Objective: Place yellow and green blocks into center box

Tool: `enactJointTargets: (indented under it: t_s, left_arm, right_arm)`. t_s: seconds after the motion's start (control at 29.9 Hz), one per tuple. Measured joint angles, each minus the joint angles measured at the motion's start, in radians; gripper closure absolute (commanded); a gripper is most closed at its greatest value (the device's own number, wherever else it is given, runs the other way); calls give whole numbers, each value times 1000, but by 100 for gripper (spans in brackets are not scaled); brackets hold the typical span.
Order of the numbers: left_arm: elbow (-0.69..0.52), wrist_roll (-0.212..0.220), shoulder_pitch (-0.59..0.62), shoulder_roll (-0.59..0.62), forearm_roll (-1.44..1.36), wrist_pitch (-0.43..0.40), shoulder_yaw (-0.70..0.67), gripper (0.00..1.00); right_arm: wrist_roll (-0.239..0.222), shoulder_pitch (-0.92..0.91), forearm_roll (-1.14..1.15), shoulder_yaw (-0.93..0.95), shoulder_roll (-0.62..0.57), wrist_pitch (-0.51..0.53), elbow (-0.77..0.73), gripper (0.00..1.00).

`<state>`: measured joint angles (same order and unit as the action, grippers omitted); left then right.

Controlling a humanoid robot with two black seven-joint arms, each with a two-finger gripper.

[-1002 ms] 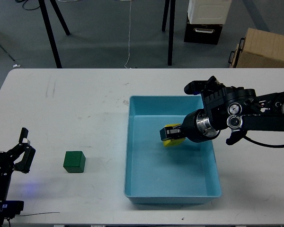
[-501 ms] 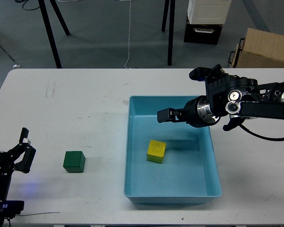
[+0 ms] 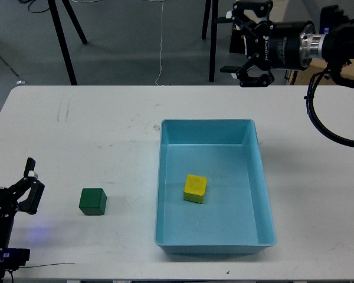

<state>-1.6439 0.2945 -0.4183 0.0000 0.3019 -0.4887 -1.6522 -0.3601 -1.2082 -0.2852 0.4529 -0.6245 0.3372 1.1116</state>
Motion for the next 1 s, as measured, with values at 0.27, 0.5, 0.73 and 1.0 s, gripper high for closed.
enactJointTargets:
  t_s: [0.27, 0.5, 0.73, 1.0]
  left_arm:
    - [12, 0, 13, 0, 0, 0, -1, 0]
    - [13, 0, 26, 0, 0, 0, -2, 0]
    - [13, 0, 25, 0, 0, 0, -1, 0]
    - [7, 0, 22, 0, -1, 0, 0, 0]
  right_arm:
    - [302, 335, -148, 334, -27, 151, -188, 0]
    - [383, 773, -221, 663, -30, 151, -30, 0]
    - [385, 1204, -225, 848, 6, 152, 343, 0]
    - [386, 1488, -226, 980, 200, 152, 487, 0]
